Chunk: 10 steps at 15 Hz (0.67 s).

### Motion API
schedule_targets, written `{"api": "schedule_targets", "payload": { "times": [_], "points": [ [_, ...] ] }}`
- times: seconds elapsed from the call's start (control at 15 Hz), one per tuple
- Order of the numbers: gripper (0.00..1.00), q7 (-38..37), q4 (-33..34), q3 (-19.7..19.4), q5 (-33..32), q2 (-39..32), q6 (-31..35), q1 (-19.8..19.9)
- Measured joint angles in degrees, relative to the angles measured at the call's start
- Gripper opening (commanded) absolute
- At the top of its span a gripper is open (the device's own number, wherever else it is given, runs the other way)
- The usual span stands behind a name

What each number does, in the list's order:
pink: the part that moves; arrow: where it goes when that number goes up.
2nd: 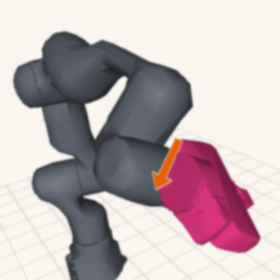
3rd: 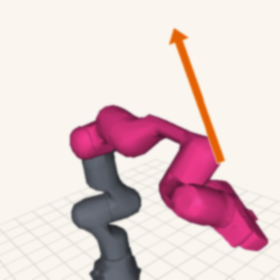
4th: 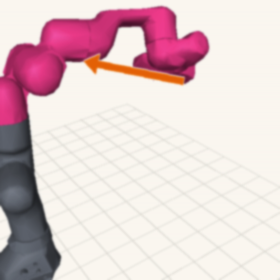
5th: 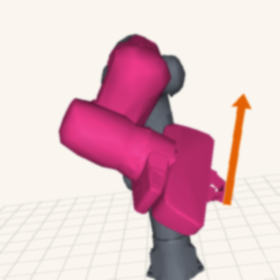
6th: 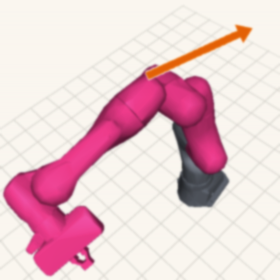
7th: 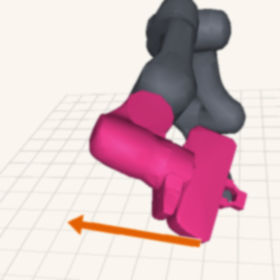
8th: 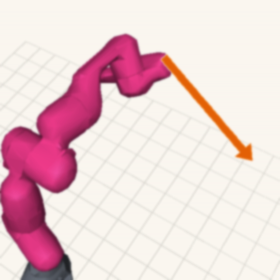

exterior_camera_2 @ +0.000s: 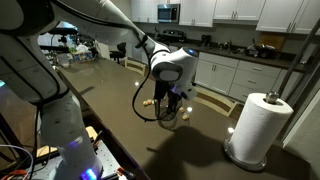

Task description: Move the basket to the right

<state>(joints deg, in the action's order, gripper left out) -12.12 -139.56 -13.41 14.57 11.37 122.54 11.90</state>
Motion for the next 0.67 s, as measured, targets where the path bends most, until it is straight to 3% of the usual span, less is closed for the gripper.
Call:
{"api": "schedule_targets", "payload": {
  "times": [0.2,0.27,0.33,0.67],
  "points": [
    [0.05,0.7,-1.1,-0.1,0.8,-1.8,1.7,0.0],
    [0.11,0.9,-1.2,-0.1,1.1,-2.3,2.0,0.0],
    [0.32,1.1,-1.3,-0.2,1.5,-2.8,2.2,0.0],
    [0.62,2.5,-1.4,-0.2,3.4,-3.8,2.7,0.0]
  ]
}}
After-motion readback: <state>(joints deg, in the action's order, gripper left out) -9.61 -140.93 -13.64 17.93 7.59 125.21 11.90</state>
